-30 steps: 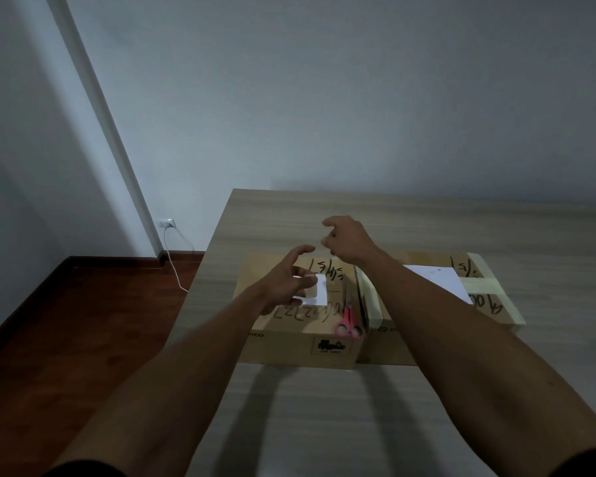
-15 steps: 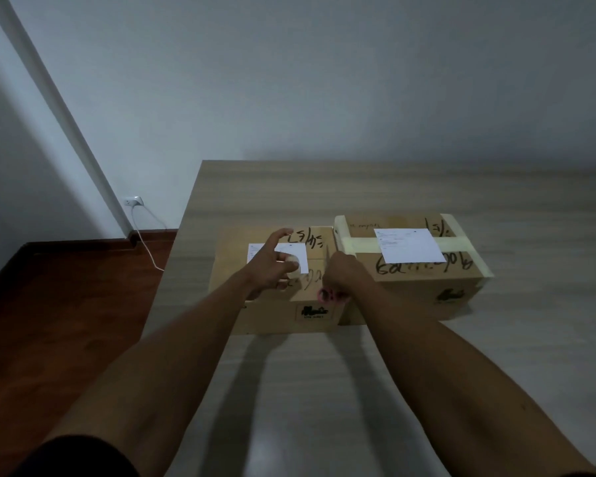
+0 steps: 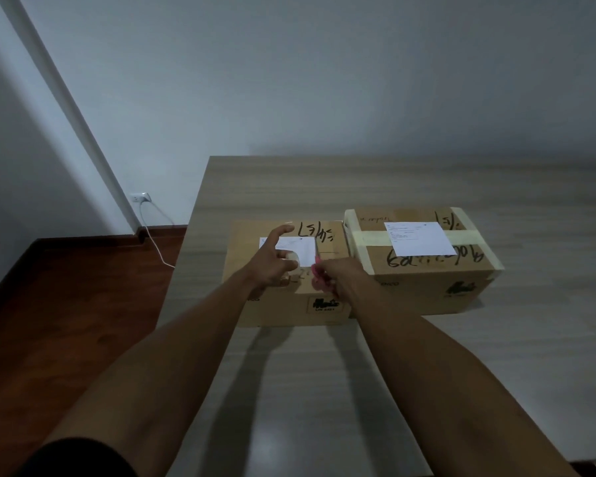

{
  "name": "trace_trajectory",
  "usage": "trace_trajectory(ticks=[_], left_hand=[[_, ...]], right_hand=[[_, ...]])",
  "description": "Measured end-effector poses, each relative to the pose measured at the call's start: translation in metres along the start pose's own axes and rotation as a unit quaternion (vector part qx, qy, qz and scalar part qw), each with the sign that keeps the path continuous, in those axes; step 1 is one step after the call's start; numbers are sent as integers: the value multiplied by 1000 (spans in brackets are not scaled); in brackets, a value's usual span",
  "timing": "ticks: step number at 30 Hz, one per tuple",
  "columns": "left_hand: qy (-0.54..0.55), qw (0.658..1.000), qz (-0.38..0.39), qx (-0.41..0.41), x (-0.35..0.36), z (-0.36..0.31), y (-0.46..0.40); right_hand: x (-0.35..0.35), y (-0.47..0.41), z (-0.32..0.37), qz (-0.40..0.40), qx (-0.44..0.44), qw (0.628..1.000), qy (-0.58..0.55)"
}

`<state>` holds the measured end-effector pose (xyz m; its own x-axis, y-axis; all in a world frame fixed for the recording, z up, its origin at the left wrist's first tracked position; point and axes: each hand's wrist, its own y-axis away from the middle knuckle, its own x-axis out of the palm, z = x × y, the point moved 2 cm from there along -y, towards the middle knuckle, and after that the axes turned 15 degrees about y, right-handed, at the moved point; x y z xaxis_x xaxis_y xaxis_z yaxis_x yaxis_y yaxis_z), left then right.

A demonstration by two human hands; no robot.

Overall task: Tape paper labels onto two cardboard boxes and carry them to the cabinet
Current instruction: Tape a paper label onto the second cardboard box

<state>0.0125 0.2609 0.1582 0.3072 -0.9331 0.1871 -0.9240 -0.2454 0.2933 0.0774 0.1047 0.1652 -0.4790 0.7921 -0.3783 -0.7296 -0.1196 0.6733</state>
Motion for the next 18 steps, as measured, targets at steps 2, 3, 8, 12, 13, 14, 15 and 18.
trace_trajectory(ticks=[2,3,8,12,13,14,15,18], left_hand=[[-5,1000,-3,4,-10,-5,2],[-7,1000,-3,4,-13,-7,2],[-23,999,-17,15,-27,-25,1],[-30,999,-18,21,-35,-35,-2],[-35,999,-21,22,-37,-36,-3],[-40,999,-26,22,-39,-38,-3],[-44,998,-30,22,-41,-39,-4],[-48,998,-31,21,-45,-43,-8]], right_hand=[[6,2,11,33,11,996,-82],[6,2,17,41,-1,993,-114],[0,4,43,56,-66,971,-221],[-4,4,53,72,-90,978,-172],[-5,3,55,71,-97,980,-161],[-7,1,56,69,-106,981,-150],[-9,-1,57,64,-116,982,-132],[-17,-7,59,28,-147,989,-20]])
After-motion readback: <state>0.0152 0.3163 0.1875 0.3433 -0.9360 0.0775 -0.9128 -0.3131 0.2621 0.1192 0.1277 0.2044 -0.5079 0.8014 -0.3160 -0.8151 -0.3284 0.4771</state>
